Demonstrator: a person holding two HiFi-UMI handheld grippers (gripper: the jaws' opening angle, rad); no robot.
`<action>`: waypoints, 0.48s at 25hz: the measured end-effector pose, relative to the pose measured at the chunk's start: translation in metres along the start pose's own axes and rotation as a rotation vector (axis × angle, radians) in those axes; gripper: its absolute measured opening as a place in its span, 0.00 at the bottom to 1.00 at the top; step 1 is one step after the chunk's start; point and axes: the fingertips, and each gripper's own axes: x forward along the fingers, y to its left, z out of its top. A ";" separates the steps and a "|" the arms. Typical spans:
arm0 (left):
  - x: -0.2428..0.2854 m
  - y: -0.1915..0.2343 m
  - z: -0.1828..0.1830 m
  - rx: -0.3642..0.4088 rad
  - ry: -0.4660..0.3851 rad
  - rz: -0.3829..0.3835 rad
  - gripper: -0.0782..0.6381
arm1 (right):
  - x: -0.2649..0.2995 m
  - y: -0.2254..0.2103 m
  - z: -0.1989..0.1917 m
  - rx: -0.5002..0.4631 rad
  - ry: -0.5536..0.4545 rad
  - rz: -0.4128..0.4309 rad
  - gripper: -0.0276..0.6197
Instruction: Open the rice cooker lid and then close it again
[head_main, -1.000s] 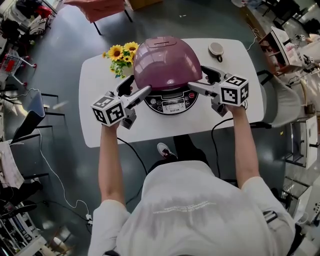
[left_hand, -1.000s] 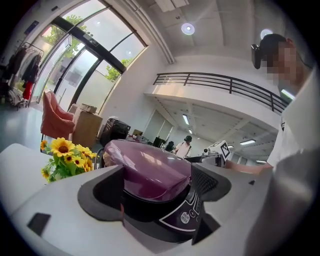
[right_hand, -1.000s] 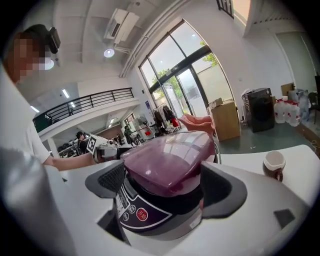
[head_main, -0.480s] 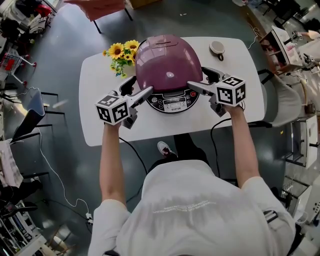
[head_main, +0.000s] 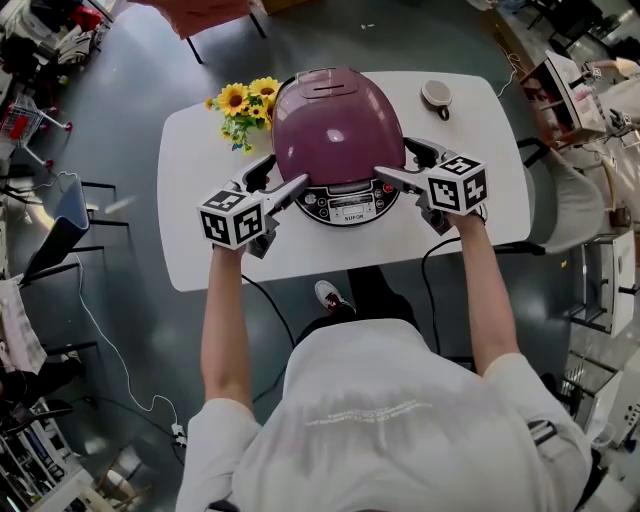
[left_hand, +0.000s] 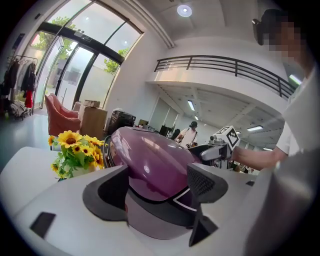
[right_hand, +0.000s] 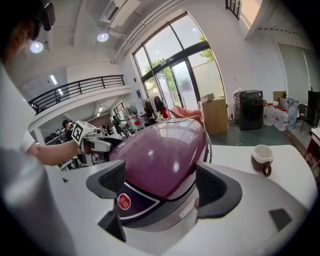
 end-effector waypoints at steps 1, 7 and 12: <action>0.000 0.001 0.000 -0.007 -0.004 0.001 0.64 | 0.000 0.000 0.000 0.001 0.000 0.000 0.74; 0.000 0.001 0.000 -0.014 -0.013 0.015 0.64 | 0.000 0.000 0.000 0.002 -0.002 -0.010 0.74; 0.003 0.002 -0.005 0.000 0.003 0.023 0.64 | 0.003 -0.001 -0.004 -0.003 0.013 -0.022 0.74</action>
